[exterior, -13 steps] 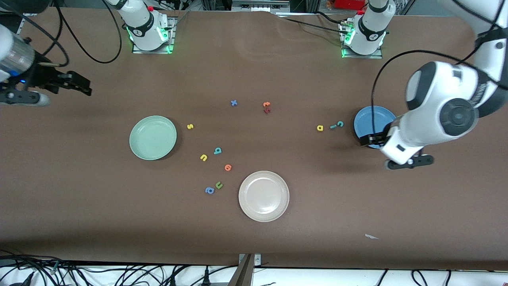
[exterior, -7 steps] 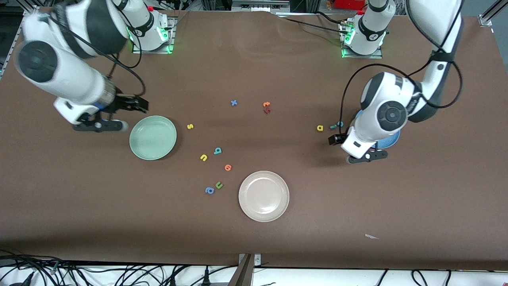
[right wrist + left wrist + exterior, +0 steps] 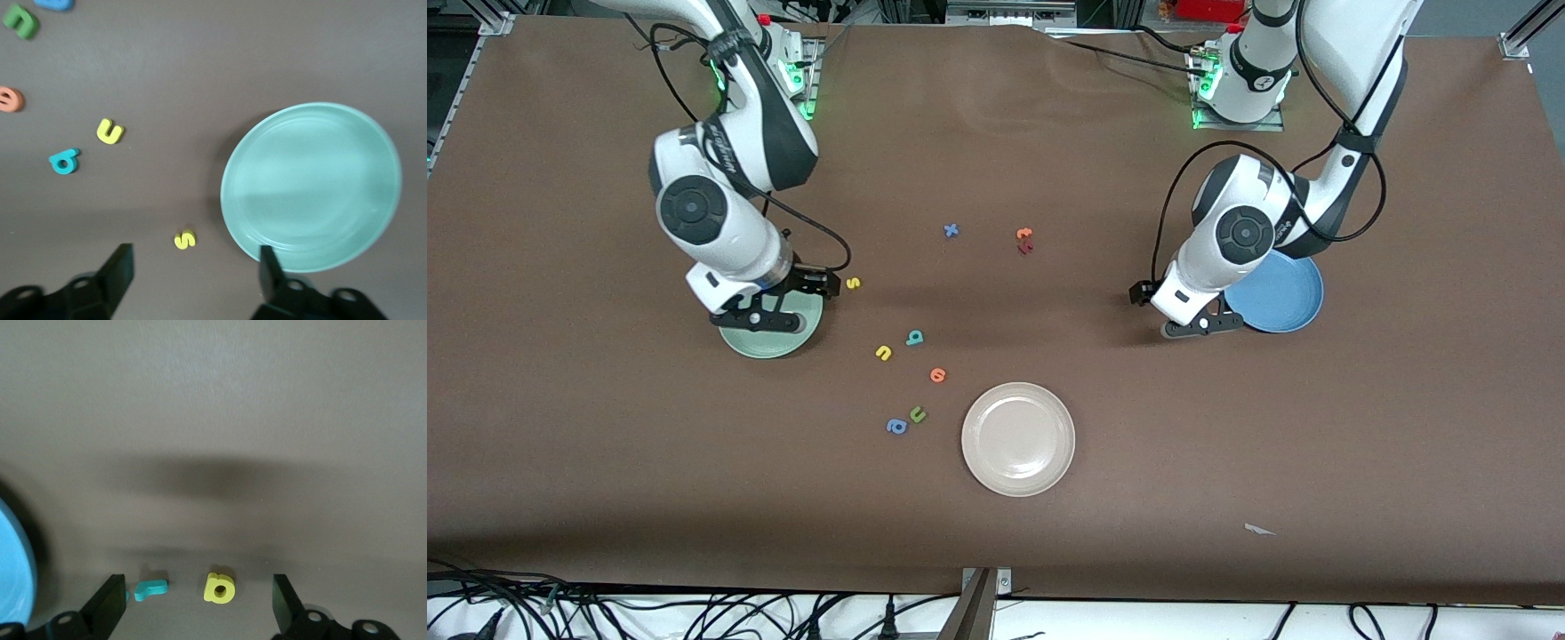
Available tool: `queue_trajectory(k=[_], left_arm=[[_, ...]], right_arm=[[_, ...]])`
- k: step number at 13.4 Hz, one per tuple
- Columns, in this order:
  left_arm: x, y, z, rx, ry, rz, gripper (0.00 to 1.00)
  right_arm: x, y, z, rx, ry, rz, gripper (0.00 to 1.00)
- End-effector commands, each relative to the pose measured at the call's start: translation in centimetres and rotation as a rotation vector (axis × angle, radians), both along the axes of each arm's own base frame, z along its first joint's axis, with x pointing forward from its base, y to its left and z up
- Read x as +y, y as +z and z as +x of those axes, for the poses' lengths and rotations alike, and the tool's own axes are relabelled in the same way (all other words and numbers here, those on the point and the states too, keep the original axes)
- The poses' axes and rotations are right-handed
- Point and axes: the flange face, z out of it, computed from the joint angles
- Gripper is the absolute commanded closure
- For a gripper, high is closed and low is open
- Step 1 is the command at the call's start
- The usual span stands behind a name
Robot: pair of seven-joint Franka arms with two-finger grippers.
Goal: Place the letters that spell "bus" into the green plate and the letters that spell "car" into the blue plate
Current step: 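Reach the right gripper to yellow s while the left gripper reaches yellow d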
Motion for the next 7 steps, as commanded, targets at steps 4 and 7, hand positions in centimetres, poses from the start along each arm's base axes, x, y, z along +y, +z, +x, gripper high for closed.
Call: queue_trajectory(k=[4,7], left_arm=[[-1.4,-3.6,-1.8,0.029,-0.012,-0.009,0.24],[-1.7,-4.6,-2.2,0.048,-0.017,-0.007,0.28]], right_arm=[[0.8,-6.3,-4.6,-0.057,0.000,0.026,0.38],[1.5,-9.0,-6.5,-0.081,-0.051,0.034,0.38]])
